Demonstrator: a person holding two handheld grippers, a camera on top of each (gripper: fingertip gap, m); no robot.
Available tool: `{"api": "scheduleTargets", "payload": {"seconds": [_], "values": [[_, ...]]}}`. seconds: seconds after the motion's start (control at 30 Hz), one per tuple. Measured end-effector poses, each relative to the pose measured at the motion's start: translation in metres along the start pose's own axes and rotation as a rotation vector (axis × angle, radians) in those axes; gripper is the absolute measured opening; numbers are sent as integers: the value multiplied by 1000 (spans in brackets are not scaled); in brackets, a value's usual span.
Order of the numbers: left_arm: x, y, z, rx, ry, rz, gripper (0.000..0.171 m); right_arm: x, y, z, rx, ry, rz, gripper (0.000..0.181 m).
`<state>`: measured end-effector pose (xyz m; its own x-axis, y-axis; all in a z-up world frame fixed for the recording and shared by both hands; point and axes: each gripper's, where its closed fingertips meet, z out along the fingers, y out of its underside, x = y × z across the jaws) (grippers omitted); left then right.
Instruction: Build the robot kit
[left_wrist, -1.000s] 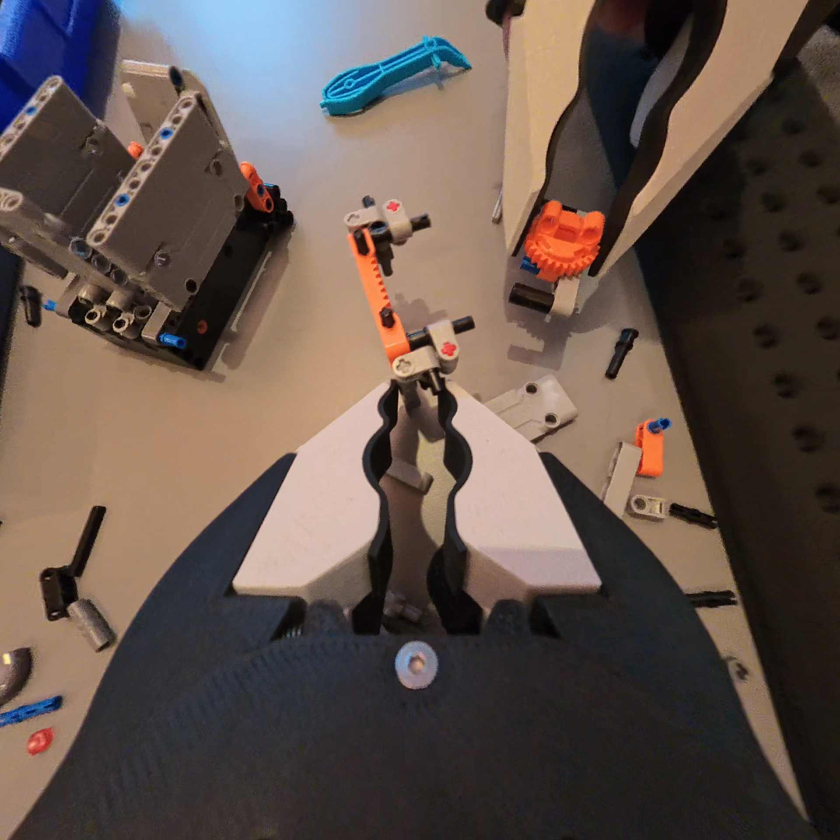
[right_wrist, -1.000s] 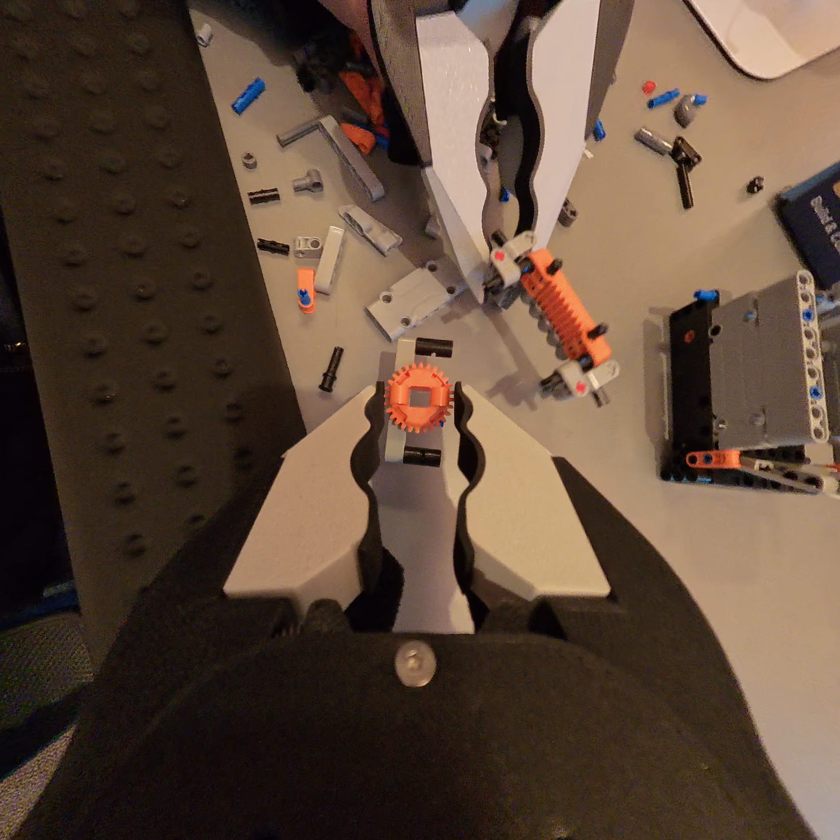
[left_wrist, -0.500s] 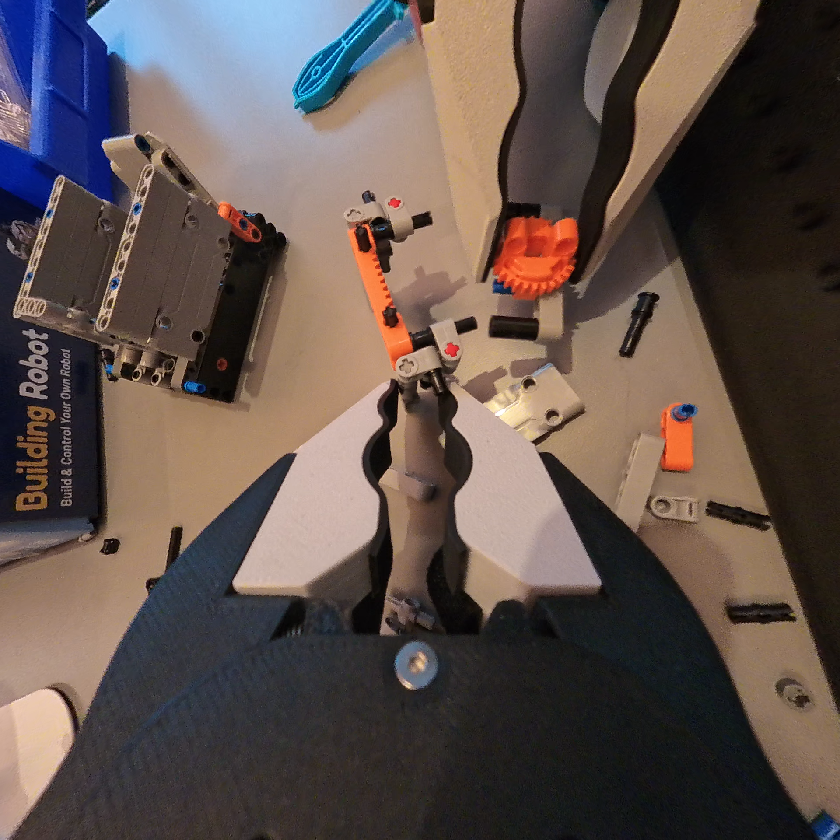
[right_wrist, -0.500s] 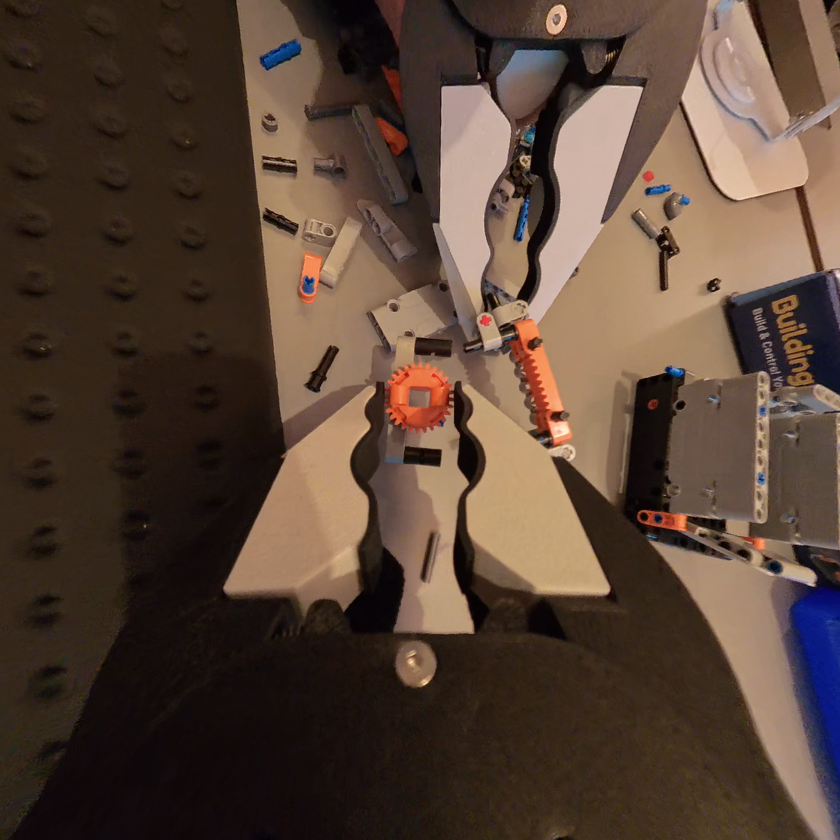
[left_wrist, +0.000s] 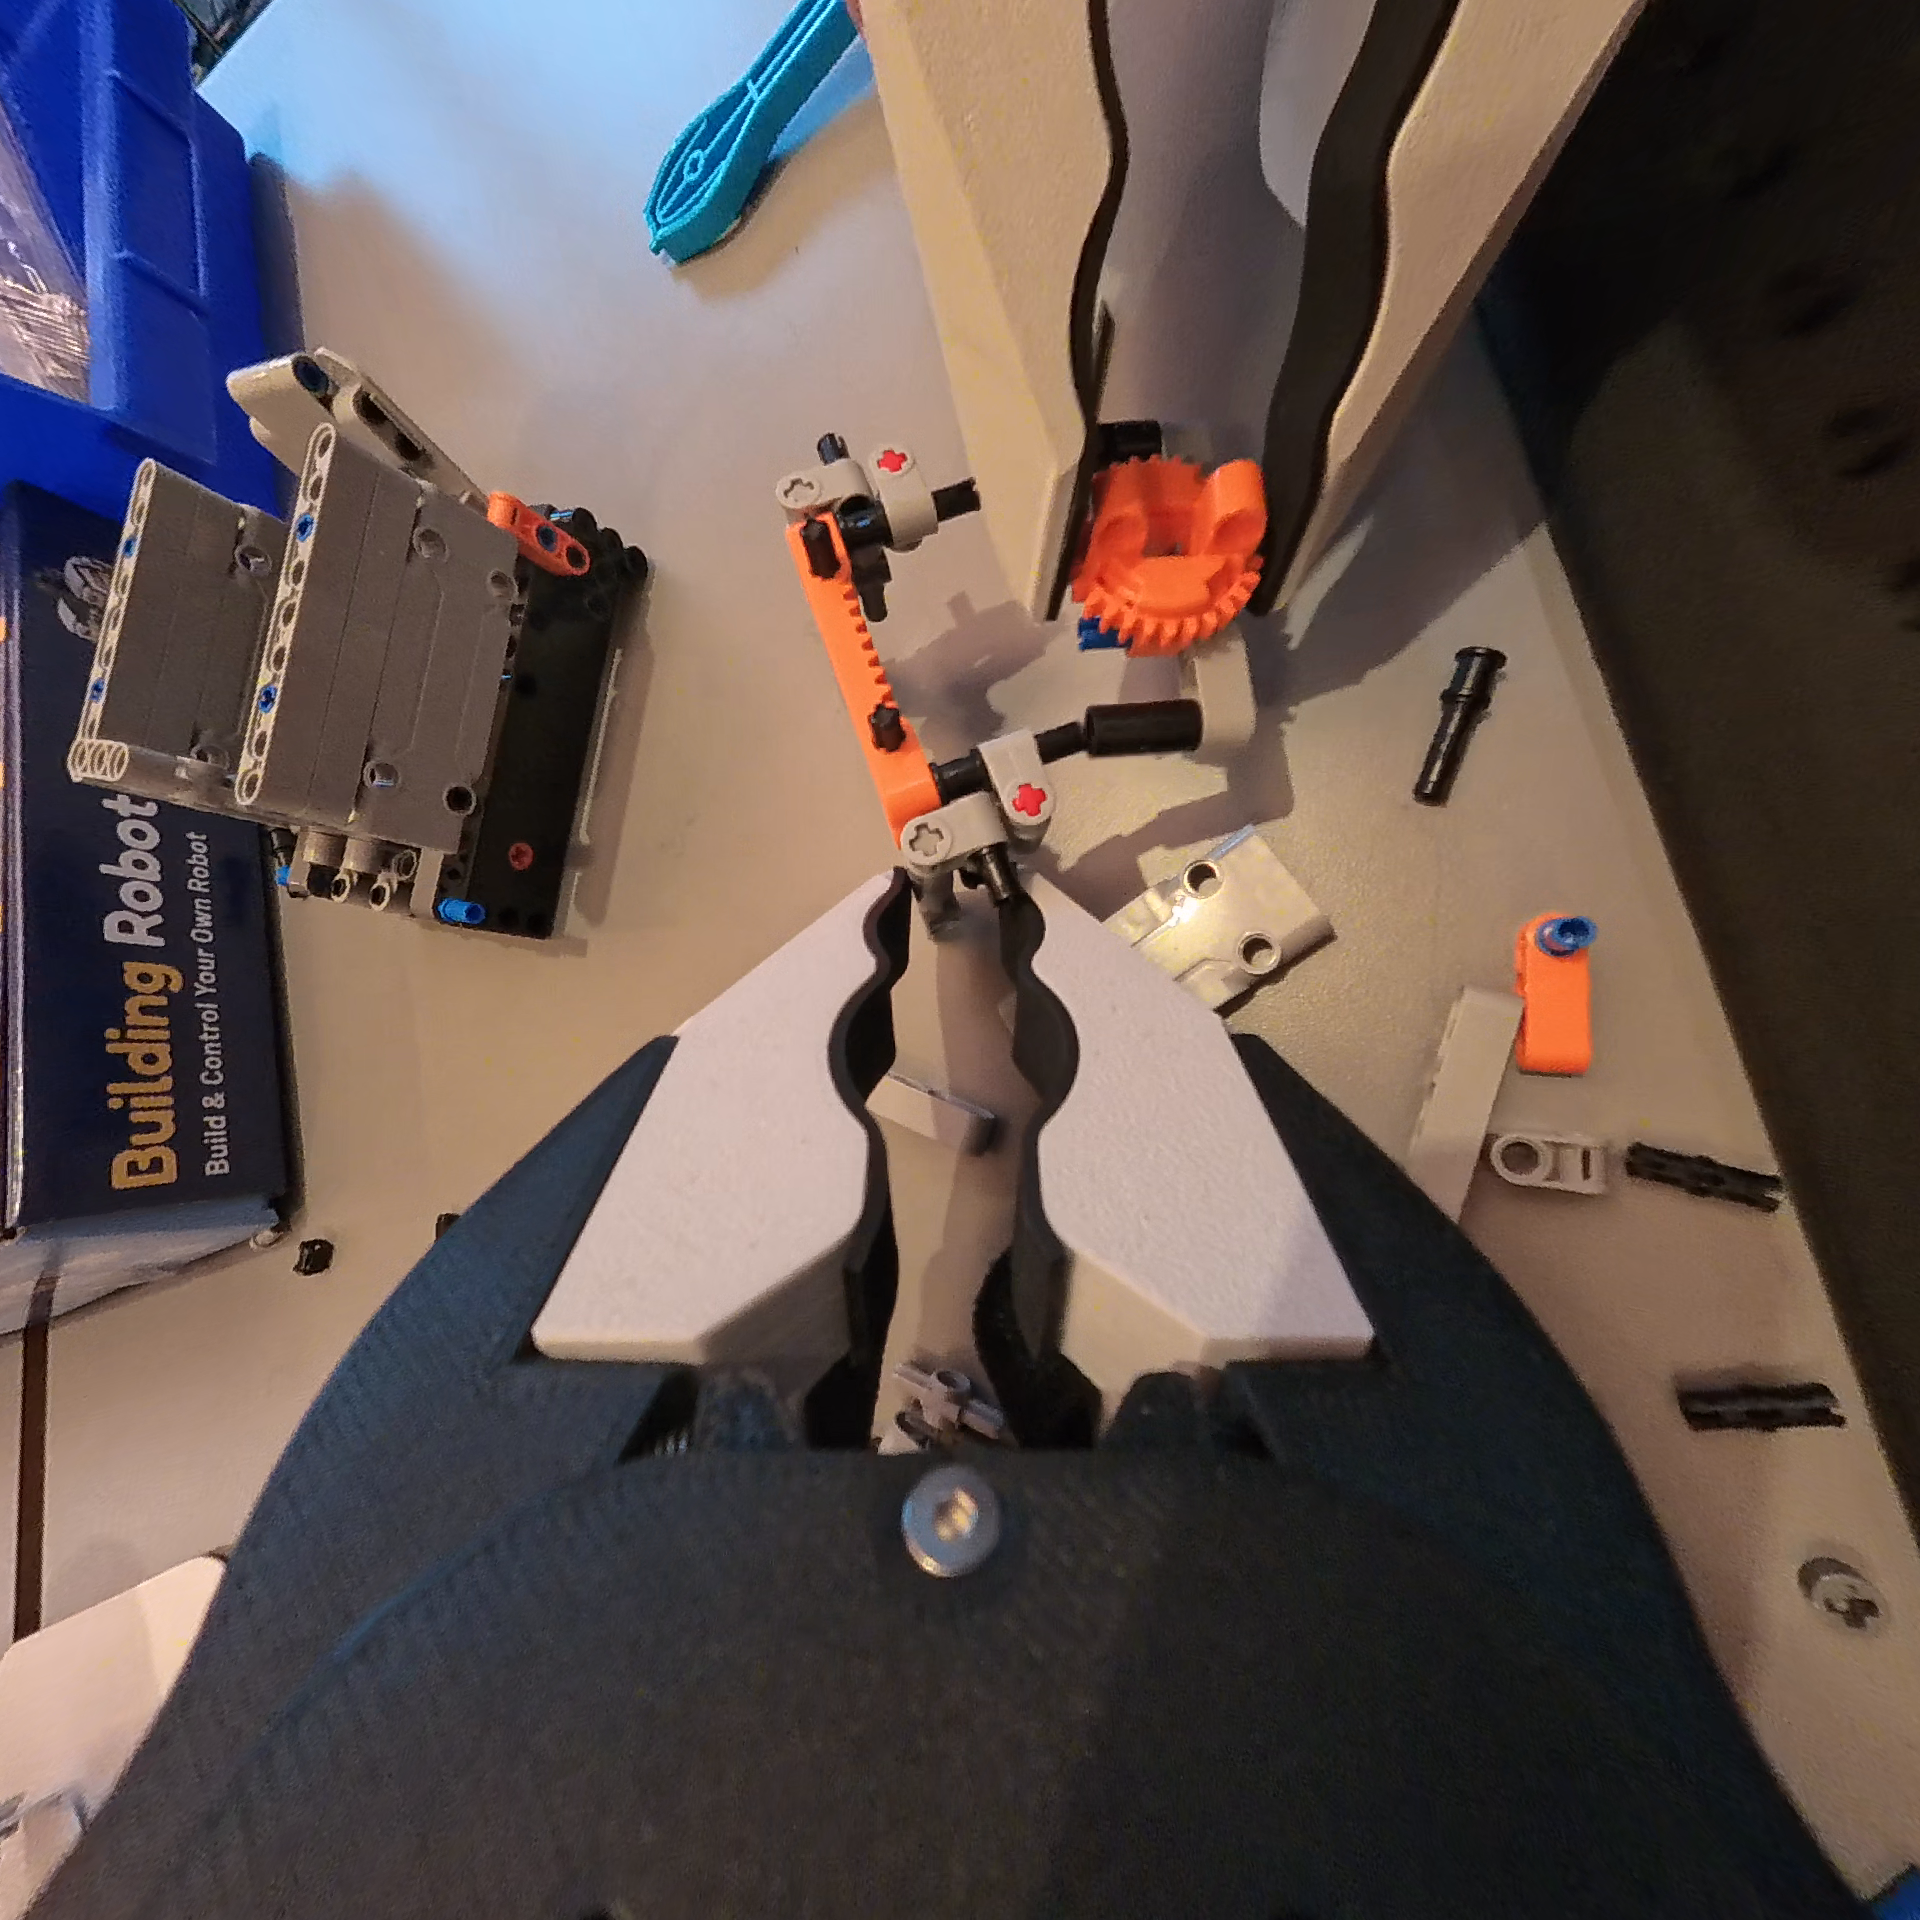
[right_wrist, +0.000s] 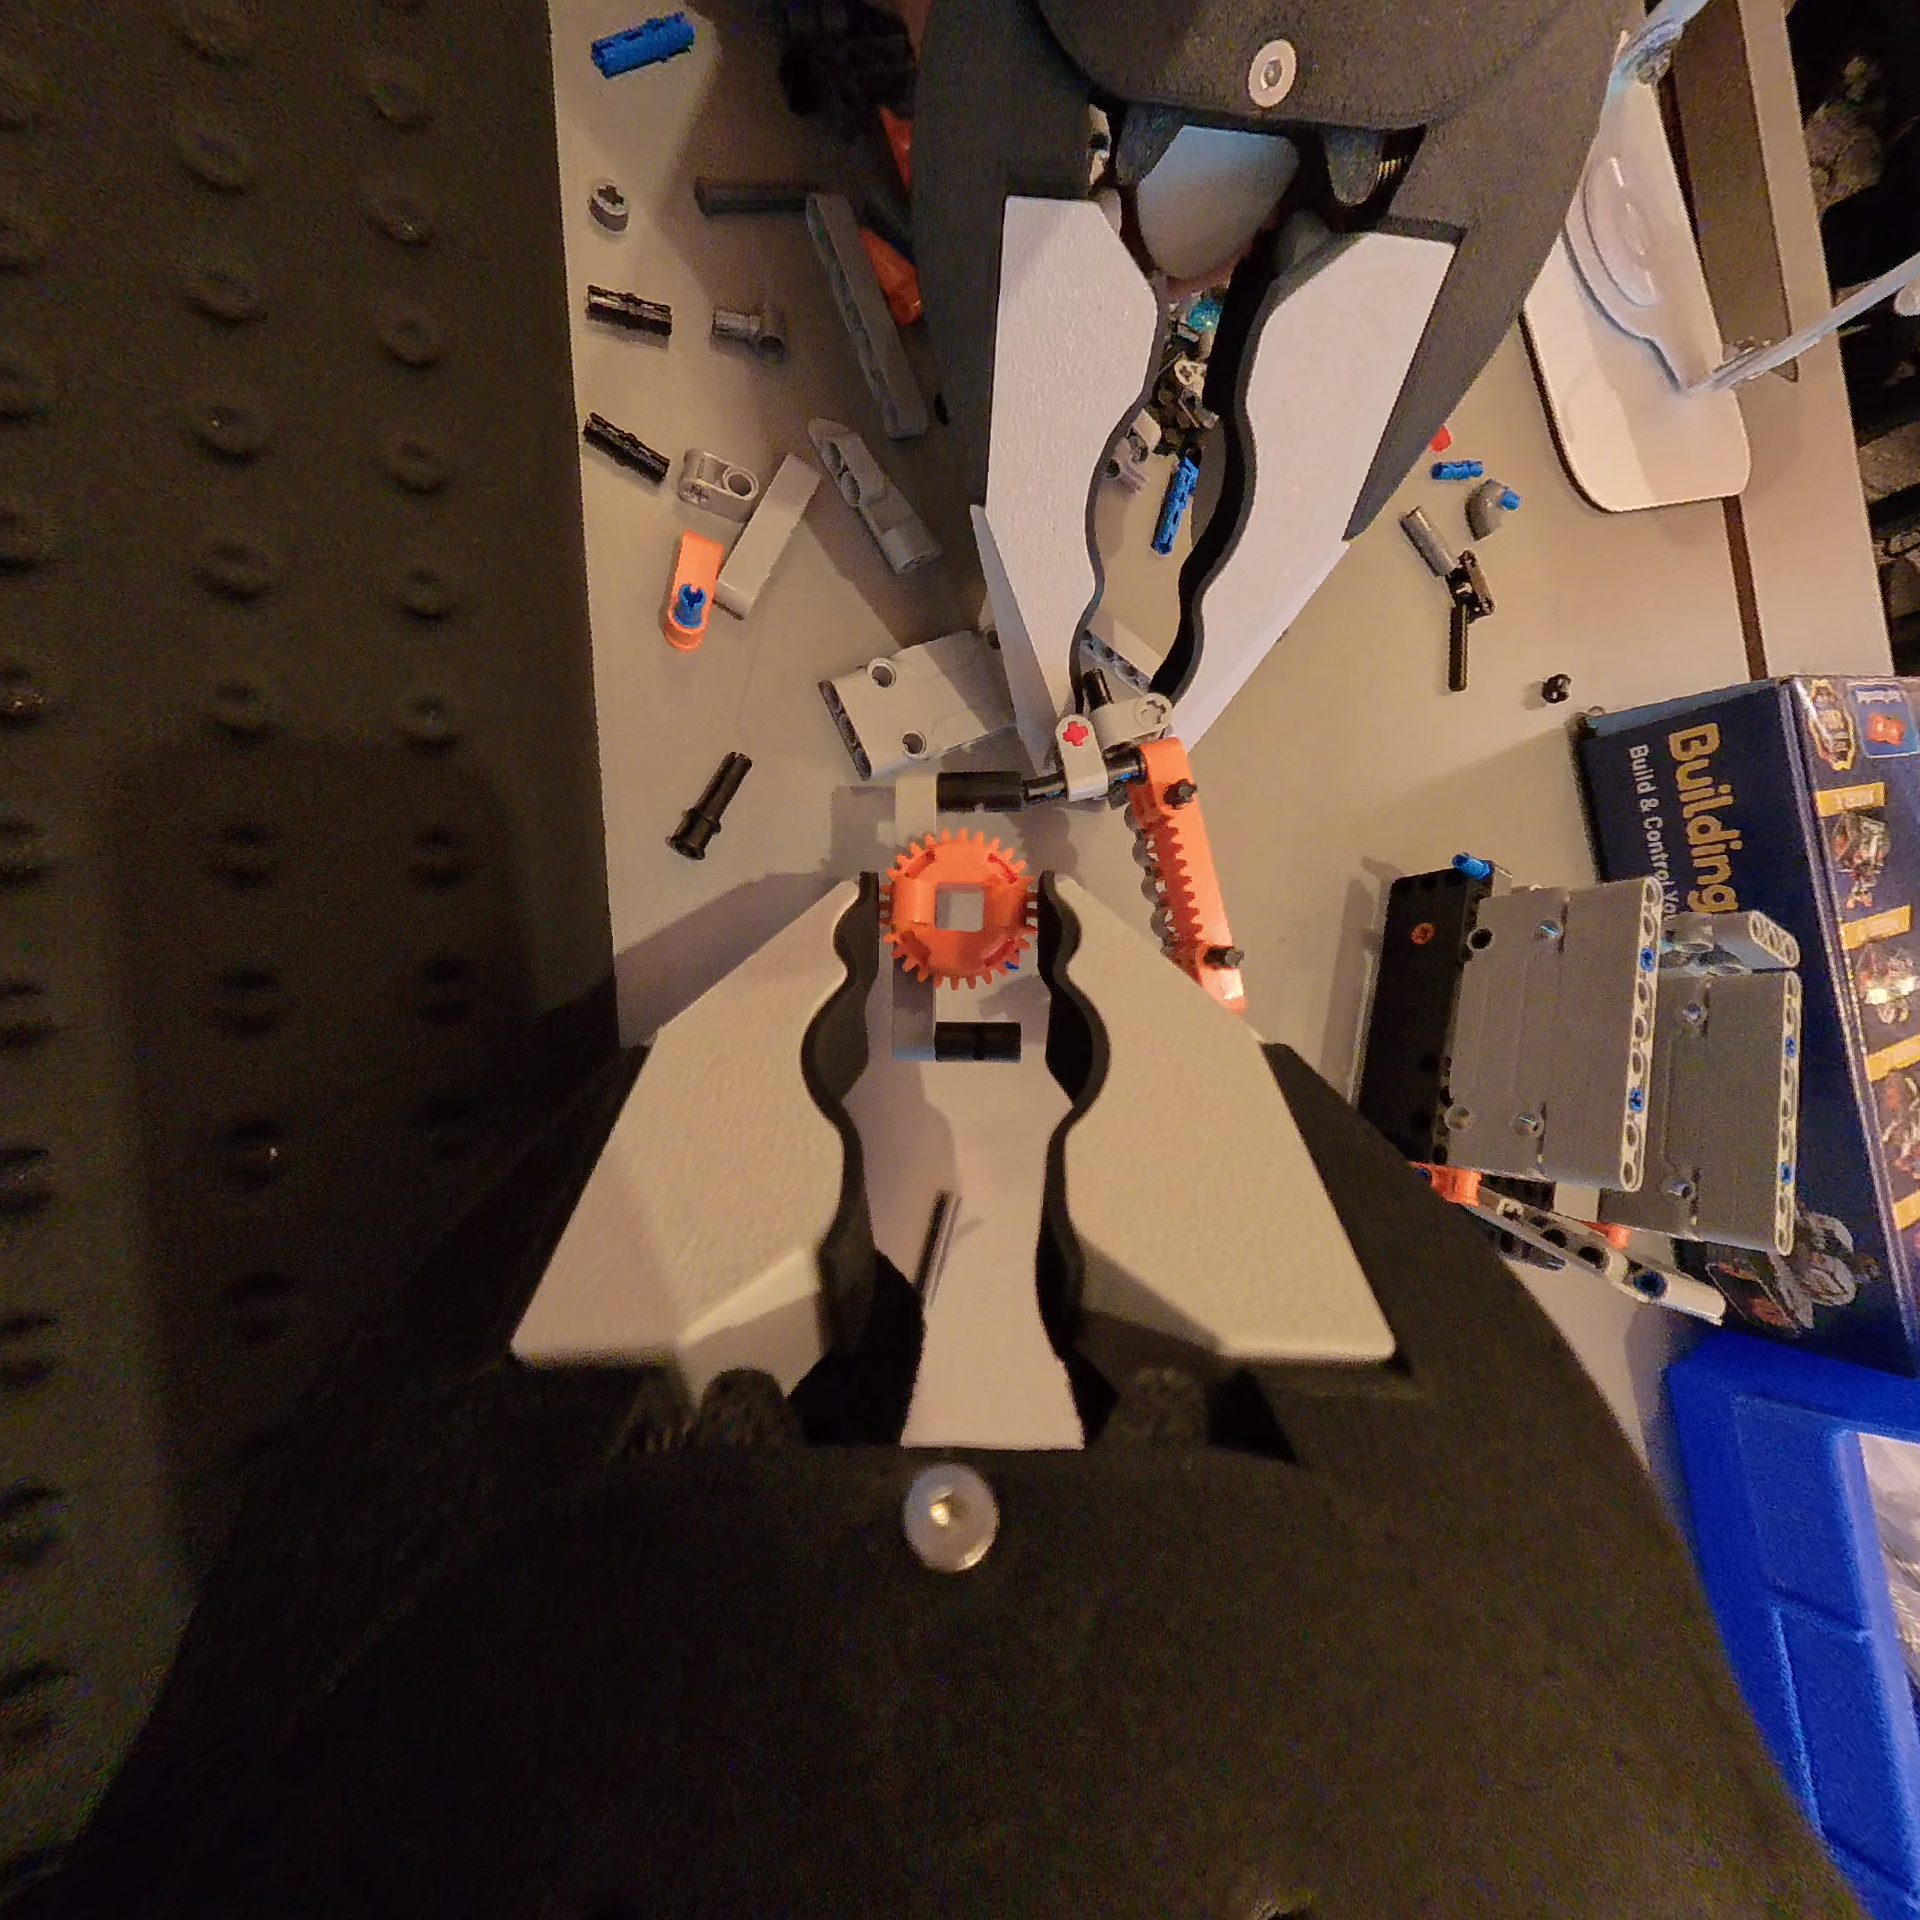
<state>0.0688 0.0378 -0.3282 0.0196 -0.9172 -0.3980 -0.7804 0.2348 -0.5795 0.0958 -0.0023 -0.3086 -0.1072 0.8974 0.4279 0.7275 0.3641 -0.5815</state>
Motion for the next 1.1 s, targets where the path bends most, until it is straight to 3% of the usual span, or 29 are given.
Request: {"api": "scheduleTargets", "payload": {"seconds": [1.1], "values": [[-2,-1,1,-11,-17,24,12,11,4,-3,59,-1,96,28]]}}
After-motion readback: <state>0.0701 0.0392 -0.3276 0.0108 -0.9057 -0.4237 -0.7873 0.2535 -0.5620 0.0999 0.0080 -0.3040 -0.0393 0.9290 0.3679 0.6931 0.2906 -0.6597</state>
